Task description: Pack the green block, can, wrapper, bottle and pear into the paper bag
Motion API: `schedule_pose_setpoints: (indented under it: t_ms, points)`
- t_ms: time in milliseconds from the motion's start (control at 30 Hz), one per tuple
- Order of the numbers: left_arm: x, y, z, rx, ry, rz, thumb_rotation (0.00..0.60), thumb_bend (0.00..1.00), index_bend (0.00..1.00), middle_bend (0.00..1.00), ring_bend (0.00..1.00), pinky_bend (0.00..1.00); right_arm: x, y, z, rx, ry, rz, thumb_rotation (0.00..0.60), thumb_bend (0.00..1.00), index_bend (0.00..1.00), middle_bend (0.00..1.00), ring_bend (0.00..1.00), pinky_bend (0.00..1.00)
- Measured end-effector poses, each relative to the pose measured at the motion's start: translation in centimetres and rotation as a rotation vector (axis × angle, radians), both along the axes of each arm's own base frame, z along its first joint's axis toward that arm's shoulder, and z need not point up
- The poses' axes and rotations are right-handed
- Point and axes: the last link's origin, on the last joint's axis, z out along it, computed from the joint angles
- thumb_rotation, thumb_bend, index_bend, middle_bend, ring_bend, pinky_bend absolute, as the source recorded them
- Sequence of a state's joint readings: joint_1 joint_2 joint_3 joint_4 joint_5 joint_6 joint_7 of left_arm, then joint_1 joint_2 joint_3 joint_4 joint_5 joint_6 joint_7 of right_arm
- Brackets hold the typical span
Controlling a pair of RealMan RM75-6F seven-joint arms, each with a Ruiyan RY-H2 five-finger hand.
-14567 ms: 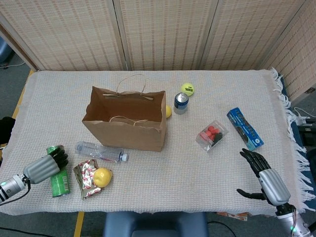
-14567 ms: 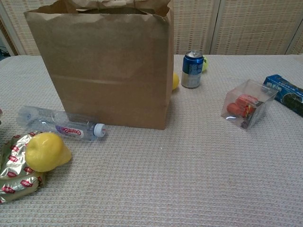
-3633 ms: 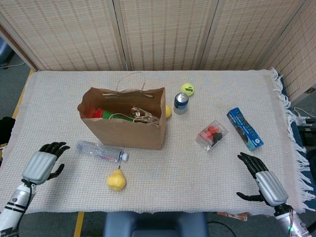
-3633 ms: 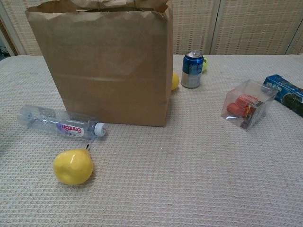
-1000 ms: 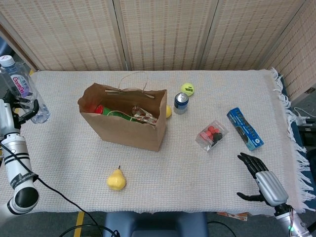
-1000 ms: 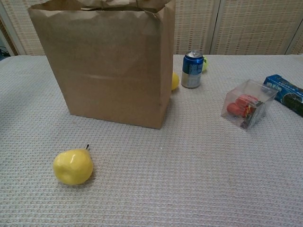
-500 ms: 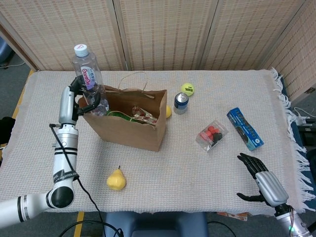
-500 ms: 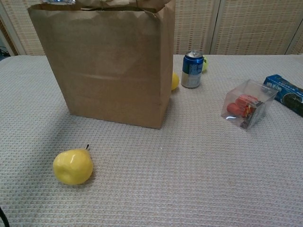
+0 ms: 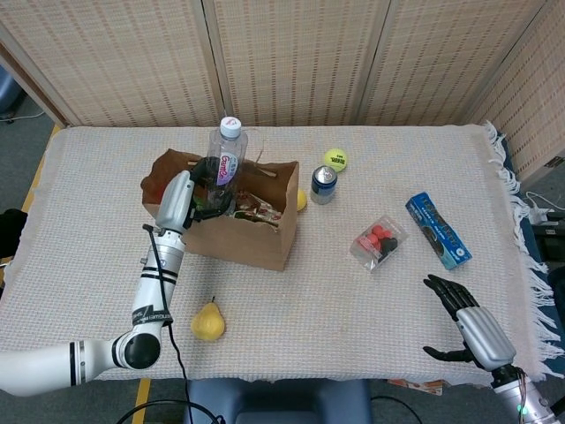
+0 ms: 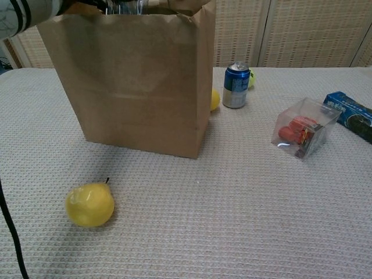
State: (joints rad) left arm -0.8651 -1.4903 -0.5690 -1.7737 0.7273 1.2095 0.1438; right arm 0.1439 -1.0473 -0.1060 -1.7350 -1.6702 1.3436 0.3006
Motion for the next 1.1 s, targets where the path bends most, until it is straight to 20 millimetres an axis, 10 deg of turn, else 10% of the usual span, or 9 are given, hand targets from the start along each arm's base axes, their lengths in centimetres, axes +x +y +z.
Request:
schedule_pose_setpoints:
  t_ms: [933,1100]
  points:
    - [-2.9,-1.0,2.7,-0.002,0.037,0.022,0.6,0.34,0.0,0.0,0.0,0.09,-0.1,0.0,0.0,-0.013,0.017,0.003,0.6,0.01,0.0,0.0,0.0,0.06]
    - [-3.1,-1.1,3.3,0.043,0.026,0.027,0.6,0.48,0.18,0.06,0.06,0.21,-0.1,0.0,0.1,-0.012,0.011,0.003,0.6,0.01,0.0,0.0,0.0,0.06]
